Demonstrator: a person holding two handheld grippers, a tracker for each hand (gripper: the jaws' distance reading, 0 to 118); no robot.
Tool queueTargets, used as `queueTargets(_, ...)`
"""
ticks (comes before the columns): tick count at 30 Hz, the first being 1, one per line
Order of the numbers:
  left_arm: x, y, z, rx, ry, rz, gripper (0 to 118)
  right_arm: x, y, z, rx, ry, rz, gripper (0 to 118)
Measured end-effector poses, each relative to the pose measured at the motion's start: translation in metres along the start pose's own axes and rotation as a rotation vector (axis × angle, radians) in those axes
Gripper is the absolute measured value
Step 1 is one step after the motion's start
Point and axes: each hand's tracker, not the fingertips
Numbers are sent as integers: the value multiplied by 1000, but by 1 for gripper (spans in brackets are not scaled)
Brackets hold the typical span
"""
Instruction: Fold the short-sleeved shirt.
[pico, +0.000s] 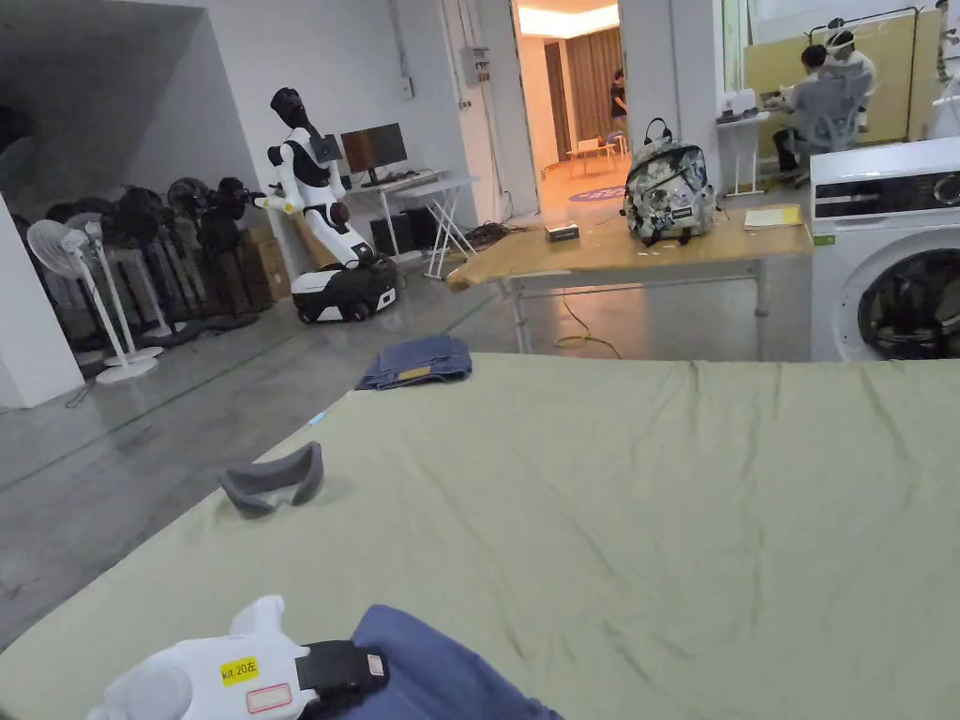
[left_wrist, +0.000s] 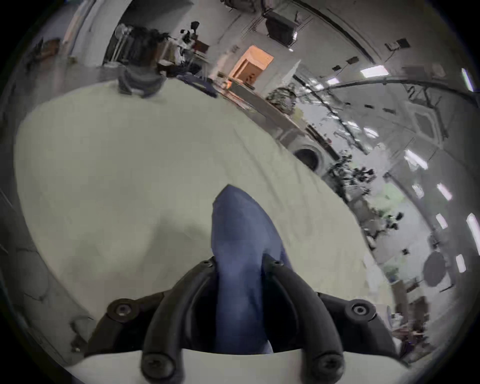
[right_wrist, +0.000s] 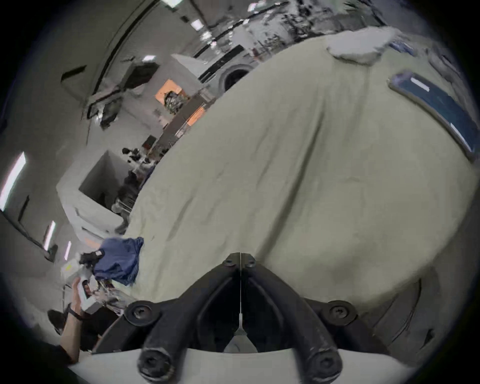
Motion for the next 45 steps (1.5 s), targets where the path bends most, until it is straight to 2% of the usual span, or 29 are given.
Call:
queueTargets(1,-3,4,-2,7,48,-31,30,-3,-1,2,-3,-4,15,0)
queueTargets(3,-13,15,1,40,128,-13,65,-10,0,9,0,-29,102,0)
queueTargets(4,-4,11,9,81,156,-13,78,-12,1,12,4,-34,123,0)
queueTargets(5,-5,17,17,130,195,-7,82,-14,3,15,5,-31,129,0)
queueTargets(7,-3,29,38,214,275,-28,82,-16,9,19,22,-38,141,0)
queueTargets(9,-2,43,61,267,296,-111,82,-22,17,25,64,-34,160,0)
queueTargets(13,60,25,113,349,189,-318,82,-47,37,40,198,-13,238,0)
queueTargets(16,116,0,142,418,179,-518,82,-78,52,57,304,-4,370,0)
queueTargets(18,150,-22,151,393,160,-628,82,-101,61,72,362,14,476,0)
queueTargets(20,174,-44,159,426,140,-702,82,-123,64,89,387,29,555,0)
queueTargets(23,210,-73,168,489,62,-742,82,-144,69,104,445,-3,653,0)
queueTargets(26,237,-98,170,602,-24,-752,82,-162,71,116,507,-3,703,0)
queueTargets(27,244,-108,169,661,-34,-712,81,-167,71,118,537,1,722,0)
queueTargets(28,248,-112,168,698,-46,-687,81,-170,70,117,568,-4,736,0)
queueTargets(30,261,-119,166,744,-101,-635,71,-180,71,114,609,-23,785,0)
queueTargets(31,266,-119,165,754,-126,-641,57,-181,73,110,611,-38,793,0)
queueTargets(32,273,-116,162,751,-119,-647,29,-186,76,107,611,-58,789,0)
queueTargets(33,281,-114,160,745,-102,-636,7,-189,78,105,611,-62,783,0)
queueTargets(34,285,-116,158,757,-65,-623,1,-190,77,104,621,-66,781,0)
queueTargets(40,278,-128,154,663,-105,-622,0,-180,64,104,611,-94,776,0)
queueTargets(41,274,-131,154,651,-98,-597,0,-177,59,104,612,-100,776,0)
queueTargets(43,264,-138,159,704,-178,-514,0,-173,55,103,615,-97,761,0)
queueTargets(45,261,-131,161,672,-232,-459,0,-173,54,105,632,-86,730,0)
